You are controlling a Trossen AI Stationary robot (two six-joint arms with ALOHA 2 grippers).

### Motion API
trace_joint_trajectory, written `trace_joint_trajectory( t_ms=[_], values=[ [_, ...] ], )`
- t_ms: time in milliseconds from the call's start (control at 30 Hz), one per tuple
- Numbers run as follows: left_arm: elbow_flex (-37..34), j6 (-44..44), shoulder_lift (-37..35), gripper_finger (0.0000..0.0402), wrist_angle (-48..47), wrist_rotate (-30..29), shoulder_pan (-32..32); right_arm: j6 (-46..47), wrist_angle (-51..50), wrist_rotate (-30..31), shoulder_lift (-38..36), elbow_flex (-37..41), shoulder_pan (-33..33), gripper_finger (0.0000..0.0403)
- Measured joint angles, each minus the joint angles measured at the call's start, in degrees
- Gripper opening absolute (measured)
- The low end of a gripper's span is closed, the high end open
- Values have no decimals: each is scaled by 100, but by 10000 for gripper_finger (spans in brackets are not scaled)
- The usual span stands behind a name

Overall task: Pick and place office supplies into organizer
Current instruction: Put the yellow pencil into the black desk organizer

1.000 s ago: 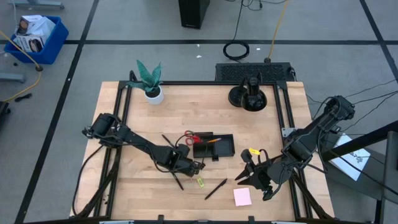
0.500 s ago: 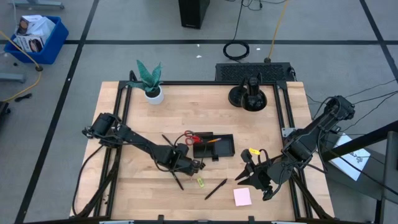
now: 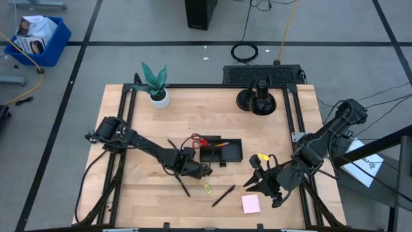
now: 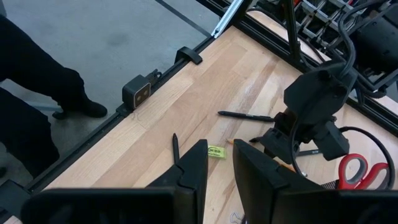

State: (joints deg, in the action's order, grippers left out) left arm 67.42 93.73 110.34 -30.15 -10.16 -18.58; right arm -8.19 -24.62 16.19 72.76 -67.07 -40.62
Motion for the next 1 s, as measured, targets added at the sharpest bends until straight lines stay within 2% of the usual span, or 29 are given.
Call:
trace_joint_trajectory(
  t_ms=[300, 1000],
  values=[
    [23, 103, 262, 81, 204, 219, -22, 0, 11, -2, -1, 0, 0, 70],
    [53, 302, 232, 81, -298, 369, -246, 0, 92, -2, -1, 0, 2, 70]
  ],
)
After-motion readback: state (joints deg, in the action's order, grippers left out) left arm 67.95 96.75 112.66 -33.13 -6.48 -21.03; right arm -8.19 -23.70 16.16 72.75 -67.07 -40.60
